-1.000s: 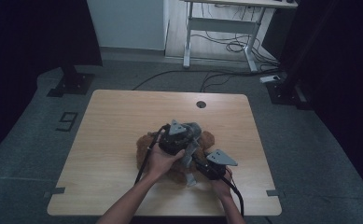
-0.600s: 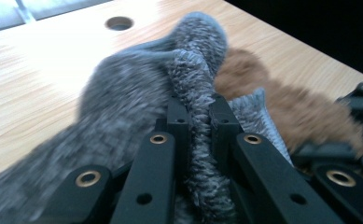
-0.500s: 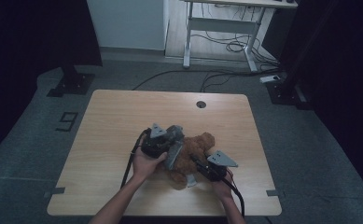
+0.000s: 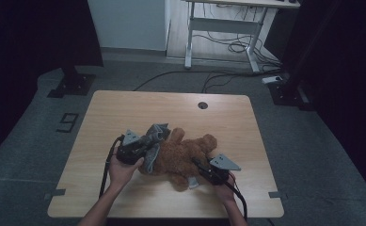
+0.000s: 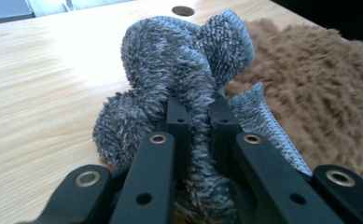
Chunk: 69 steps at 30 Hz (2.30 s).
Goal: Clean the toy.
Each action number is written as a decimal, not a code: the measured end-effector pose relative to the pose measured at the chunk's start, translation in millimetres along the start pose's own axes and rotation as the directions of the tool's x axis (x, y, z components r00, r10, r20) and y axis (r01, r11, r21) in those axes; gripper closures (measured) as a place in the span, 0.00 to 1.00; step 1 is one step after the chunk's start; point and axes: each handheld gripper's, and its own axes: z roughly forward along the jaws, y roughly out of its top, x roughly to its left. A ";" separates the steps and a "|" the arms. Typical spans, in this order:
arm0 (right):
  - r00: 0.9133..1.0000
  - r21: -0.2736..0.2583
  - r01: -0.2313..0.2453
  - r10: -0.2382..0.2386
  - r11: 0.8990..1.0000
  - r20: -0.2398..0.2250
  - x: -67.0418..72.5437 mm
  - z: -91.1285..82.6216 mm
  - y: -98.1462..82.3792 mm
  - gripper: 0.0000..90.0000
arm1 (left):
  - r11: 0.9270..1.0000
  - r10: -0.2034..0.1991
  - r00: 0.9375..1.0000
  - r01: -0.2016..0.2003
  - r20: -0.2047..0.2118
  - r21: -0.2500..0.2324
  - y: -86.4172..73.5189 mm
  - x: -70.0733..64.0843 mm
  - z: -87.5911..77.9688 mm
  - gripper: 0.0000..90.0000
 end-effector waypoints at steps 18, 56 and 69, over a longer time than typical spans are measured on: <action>1.000 -0.014 -0.002 0.002 1.000 -0.021 0.0 -4.5 -6.3 0.74 | 0.989 0.144 0.977 -0.149 0.159 0.020 82.3 -109.9 76.9 0.91; 1.000 -0.012 -0.015 0.015 1.000 -0.014 -0.2 -3.9 -9.0 0.73 | 0.999 0.037 0.999 -0.037 0.026 0.015 -0.7 -4.4 -7.0 0.91; 0.993 0.010 -0.075 0.076 0.997 -0.087 -7.4 -7.0 -4.6 0.62 | 0.999 0.000 0.998 0.003 0.058 -0.045 -30.8 -5.5 -5.1 0.93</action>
